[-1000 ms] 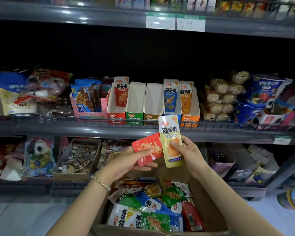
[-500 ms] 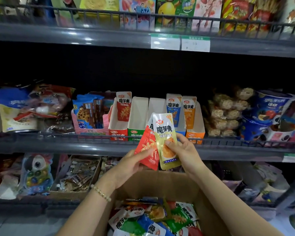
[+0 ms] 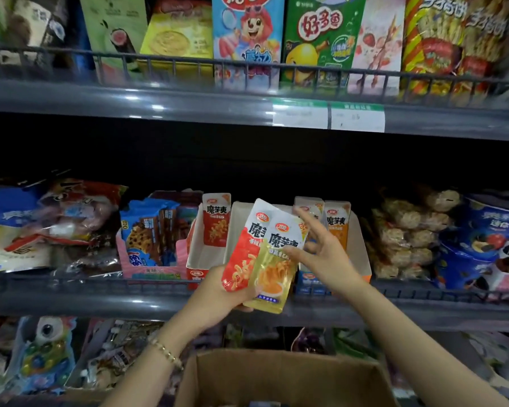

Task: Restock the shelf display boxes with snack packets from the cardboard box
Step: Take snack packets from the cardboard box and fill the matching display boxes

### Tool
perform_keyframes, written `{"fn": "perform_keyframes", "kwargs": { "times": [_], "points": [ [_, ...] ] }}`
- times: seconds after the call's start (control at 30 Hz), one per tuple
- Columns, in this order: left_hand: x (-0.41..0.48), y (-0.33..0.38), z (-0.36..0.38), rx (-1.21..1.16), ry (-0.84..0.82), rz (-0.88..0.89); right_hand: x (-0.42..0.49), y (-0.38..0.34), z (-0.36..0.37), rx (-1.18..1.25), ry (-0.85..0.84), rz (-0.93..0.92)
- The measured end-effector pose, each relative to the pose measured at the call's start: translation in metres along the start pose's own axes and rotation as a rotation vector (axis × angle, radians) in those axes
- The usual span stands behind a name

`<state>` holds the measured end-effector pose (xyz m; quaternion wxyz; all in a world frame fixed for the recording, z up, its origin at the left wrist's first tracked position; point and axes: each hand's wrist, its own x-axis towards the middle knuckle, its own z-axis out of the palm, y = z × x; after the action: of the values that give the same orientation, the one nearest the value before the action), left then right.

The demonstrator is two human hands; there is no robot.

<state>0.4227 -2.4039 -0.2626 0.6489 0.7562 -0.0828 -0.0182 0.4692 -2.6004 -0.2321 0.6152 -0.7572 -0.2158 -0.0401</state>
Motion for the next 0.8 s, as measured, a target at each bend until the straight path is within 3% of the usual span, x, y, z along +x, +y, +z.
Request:
{"fn": "perform_keyframes", "kwargs": {
  "times": [0.07,0.27,0.33,0.43,0.57,0.67,0.8],
  "points": [
    [0.012,0.003,-0.006,0.057,-0.031,0.047,0.017,-0.003,-0.012,-0.07,-0.044,0.022],
    [0.051,0.002,-0.013,0.07,0.005,0.078,0.056,-0.006,-0.041,0.014,-0.177,0.181],
    [0.064,0.002,-0.011,-0.012,0.08,0.059,0.069,-0.006,-0.048,0.012,-0.112,0.151],
    [0.085,0.001,-0.015,-0.137,0.221,0.028,0.092,-0.008,-0.066,0.037,0.137,0.065],
    [0.103,-0.009,-0.024,-0.19,0.301,0.0,0.123,-0.001,-0.077,-0.261,0.271,-0.071],
    [0.109,-0.018,-0.022,-0.215,0.299,-0.025,0.139,0.011,-0.066,-0.331,0.17,-0.177],
    [0.113,-0.026,-0.023,-0.242,0.317,-0.048,0.157,0.036,-0.052,-0.632,0.066,-0.195]
  ]
}}
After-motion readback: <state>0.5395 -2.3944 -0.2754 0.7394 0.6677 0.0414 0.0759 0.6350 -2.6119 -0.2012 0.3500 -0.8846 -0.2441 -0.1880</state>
